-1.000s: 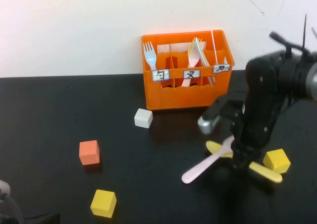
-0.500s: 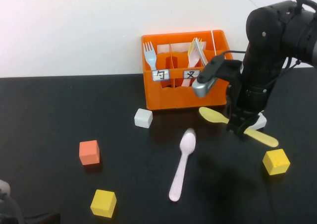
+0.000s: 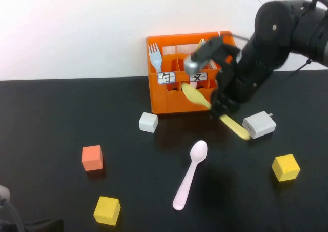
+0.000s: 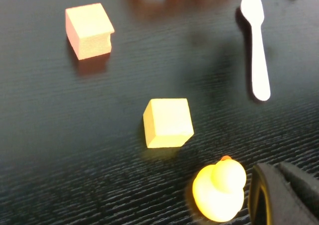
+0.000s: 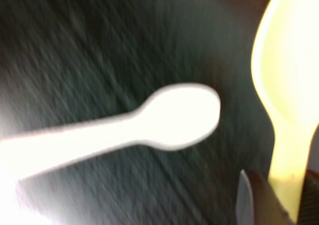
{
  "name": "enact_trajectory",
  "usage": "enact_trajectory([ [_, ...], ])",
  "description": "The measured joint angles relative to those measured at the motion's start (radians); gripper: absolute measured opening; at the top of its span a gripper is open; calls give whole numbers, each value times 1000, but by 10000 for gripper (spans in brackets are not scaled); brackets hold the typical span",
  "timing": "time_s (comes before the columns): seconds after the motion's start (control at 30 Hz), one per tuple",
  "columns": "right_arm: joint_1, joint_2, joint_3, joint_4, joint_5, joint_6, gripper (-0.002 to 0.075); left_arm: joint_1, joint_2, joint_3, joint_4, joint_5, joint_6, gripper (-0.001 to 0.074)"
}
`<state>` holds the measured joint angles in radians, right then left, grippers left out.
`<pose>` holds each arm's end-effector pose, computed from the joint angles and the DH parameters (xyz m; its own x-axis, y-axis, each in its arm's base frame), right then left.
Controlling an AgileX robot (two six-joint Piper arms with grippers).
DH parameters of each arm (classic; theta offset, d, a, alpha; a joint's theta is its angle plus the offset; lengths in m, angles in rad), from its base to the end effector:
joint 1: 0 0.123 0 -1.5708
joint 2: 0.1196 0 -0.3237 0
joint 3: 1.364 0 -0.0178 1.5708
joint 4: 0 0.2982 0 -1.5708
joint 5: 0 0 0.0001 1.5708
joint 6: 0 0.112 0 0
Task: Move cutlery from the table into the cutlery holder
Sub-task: Place the spoon on the box
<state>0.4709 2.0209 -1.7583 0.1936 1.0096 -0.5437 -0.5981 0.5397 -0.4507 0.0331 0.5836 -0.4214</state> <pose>0.4495 0.2493 0.2590 -0.5302 -0.7412 -0.4117 -0.8058 0.5916 -0.0275 0.1133 -0.0747 0.2766 -0.6327 -0.0331 -0.7737 0.3332 0.8903 -0.3105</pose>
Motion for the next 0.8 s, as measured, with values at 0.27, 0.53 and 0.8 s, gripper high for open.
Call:
enact_trajectory([
  [0.27,0,0,-78,167,-230,-8,140,0,0,0,-10,-10,0,-1],
  [0.53,0,0,-97,296,-469,-90,140,0,0,0,-10,-10,0,-1],
  [0.8,0,0,-99,311,-669,-141,140,0,0,0,-3,-10,0,-1],
])
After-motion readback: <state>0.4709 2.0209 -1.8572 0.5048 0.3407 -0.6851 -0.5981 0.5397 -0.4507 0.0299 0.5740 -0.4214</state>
